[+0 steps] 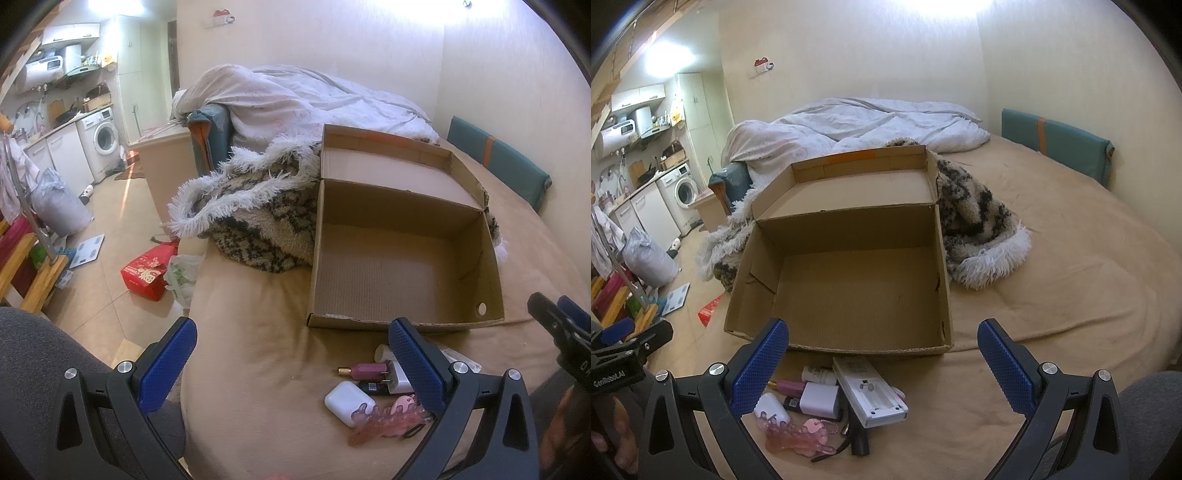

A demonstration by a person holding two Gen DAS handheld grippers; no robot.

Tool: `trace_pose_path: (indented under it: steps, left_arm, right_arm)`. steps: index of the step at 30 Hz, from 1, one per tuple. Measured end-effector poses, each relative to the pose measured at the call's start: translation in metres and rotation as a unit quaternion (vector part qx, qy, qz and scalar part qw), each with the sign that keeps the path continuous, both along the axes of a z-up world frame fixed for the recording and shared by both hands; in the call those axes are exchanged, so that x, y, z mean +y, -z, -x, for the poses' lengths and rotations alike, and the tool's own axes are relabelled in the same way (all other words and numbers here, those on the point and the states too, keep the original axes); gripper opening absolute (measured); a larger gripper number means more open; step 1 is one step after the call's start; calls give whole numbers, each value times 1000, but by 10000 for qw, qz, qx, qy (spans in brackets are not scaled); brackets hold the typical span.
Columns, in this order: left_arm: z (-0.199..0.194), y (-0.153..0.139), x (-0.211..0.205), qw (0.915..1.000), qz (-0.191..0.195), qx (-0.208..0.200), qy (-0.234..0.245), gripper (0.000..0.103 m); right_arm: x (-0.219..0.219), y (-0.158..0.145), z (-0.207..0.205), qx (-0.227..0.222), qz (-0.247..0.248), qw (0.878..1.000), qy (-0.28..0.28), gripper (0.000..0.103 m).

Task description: Organize rigid objects

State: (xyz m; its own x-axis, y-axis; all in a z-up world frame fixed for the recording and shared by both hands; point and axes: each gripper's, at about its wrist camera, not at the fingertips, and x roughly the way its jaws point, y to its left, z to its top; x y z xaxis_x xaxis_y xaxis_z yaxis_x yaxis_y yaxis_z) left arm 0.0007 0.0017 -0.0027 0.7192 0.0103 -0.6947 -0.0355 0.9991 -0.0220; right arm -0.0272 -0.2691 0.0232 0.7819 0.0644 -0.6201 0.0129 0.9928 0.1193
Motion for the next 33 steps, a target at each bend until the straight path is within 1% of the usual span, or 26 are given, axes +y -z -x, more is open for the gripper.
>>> trace_pose_path:
  steps: [33]
  left_arm:
    - [2,-2,-1,10000,-74,-56,12,103]
  right_arm:
    - [1,2,-2,23,-5,10000,7,103]
